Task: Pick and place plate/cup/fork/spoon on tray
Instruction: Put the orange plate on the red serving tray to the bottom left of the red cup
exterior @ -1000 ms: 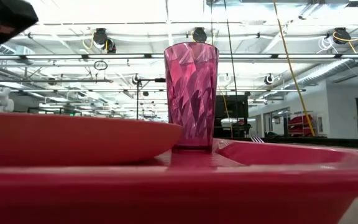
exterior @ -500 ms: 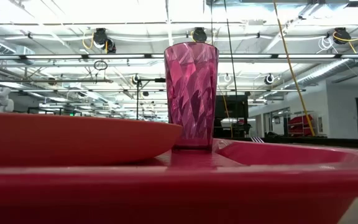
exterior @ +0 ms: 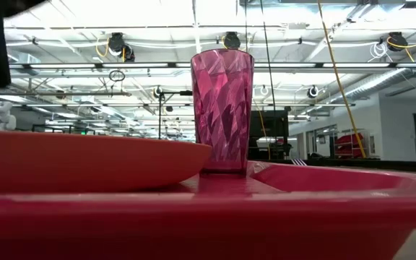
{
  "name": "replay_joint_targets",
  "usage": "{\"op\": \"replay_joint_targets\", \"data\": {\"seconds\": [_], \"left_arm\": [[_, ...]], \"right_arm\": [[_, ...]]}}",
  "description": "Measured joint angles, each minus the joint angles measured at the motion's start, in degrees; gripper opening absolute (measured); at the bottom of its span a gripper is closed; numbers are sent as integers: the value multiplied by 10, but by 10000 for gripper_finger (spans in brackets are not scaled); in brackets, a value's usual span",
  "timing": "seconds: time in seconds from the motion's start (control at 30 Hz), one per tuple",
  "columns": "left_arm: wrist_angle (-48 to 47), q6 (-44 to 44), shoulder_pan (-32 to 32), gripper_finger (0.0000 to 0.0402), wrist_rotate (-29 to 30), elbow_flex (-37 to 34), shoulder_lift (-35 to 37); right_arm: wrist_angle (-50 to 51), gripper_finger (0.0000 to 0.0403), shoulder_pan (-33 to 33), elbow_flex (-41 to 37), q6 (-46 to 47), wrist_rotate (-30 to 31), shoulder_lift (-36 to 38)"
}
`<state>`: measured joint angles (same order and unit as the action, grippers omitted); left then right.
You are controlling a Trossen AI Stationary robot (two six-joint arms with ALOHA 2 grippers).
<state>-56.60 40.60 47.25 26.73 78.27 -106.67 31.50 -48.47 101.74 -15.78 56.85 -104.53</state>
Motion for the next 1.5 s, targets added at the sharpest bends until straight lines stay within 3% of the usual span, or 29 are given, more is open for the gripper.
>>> {"op": "replay_joint_targets", "data": {"seconds": [0.23, 0.63, 1.5], "left_arm": [[103, -58, -8, 89, -89, -33, 0], [136, -110, -7, 5, -94, -37, 0], [258, -175, -9, 7, -135, -75, -3]], "right_arm": [[0, 132, 0, 0, 0, 0, 0], [0, 132, 0, 0, 0, 0, 0], [0, 132, 0, 0, 0, 0, 0]]}}
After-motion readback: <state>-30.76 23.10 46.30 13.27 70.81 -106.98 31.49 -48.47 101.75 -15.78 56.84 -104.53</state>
